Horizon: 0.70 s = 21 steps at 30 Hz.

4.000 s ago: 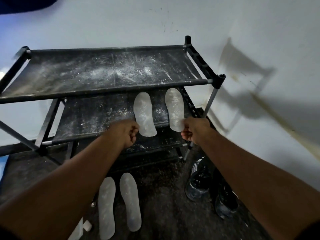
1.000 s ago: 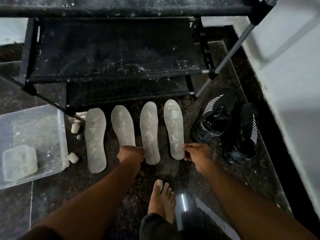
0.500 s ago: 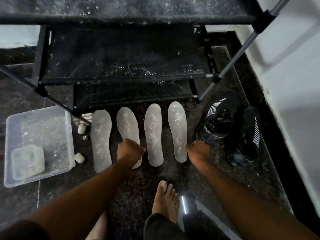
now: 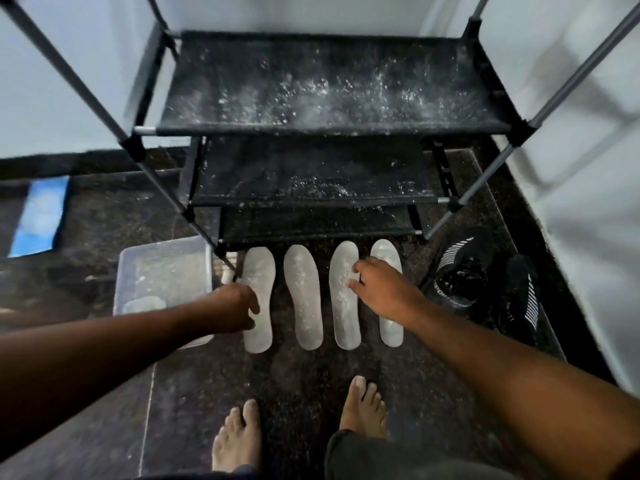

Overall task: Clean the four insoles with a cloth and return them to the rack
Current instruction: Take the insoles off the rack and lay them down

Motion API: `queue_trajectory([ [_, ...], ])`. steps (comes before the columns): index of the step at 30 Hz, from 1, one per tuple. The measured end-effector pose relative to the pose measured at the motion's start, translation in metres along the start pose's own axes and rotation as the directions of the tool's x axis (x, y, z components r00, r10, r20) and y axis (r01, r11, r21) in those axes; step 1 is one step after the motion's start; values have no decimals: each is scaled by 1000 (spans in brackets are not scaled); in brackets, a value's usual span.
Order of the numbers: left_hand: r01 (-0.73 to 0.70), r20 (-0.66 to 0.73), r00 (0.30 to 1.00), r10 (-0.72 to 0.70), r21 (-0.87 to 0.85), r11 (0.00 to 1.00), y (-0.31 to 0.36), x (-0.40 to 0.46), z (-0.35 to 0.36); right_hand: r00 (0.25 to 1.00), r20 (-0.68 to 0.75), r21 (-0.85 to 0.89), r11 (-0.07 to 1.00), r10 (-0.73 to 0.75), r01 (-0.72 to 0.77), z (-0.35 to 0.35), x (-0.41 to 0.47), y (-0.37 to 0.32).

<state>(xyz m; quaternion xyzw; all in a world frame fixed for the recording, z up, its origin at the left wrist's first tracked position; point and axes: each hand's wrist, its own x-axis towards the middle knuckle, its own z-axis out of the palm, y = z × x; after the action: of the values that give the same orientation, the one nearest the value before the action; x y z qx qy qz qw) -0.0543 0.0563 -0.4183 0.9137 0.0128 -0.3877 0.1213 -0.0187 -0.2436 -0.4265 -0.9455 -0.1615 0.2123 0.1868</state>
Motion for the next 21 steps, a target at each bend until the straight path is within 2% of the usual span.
queue_trajectory([
  [1,37,-62,997,-40,-36,999,-10,-3,4,999,33,-32,999,-40,41,-6,0,-8],
  [2,7,-130,991,-12,-37,999,-18,-3,13,996,50,-57,996,-73,75,-11,1,-16],
  [3,66,-207,976,-64,4,998,-37,-9,28,994,55,-75,992,-98,102,-15,2,-25],
  [4,57,-319,946,-61,-22,998,-51,-24,65,992,54,-87,989,-113,118,-18,4,-34],
  [6,34,-213,976,-51,-85,996,-45,-36,161,991,55,-99,987,-120,125,-21,7,-53],
  [7,-13,-189,982,6,-34,999,-51,-39,180,990,60,-115,984,-130,136,-22,9,-63],
  [8,-90,-211,974,88,-2,996,-53,-40,165,987,72,-135,979,-145,154,-22,11,-72],
  [9,-93,-264,959,105,59,994,-53,-43,113,983,89,-157,972,-161,173,-23,13,-81],
  [10,-83,-292,955,52,-95,992,-46,-42,45,979,101,-172,966,-175,190,-24,16,-89],
  [11,18,-269,957,-105,-307,951,-30,-42,24,977,105,-182,962,-188,204,-25,19,-95],
  [12,45,-313,934,-171,-374,926,-35,-52,15,973,108,-188,957,-202,219,-25,24,-102],
  [14,11,-303,938,-166,-453,891,-35,-60,12,964,125,-204,945,-235,257,-23,35,-114],
  [16,37,-324,913,-249,-541,840,-44,-56,16,952,156,-219,930,-264,294,-21,45,-124],
  [21,80,-324,870,-371,-651,755,-77,-47,27,939,200,-236,917,-279,322,-9,72,-156],
])
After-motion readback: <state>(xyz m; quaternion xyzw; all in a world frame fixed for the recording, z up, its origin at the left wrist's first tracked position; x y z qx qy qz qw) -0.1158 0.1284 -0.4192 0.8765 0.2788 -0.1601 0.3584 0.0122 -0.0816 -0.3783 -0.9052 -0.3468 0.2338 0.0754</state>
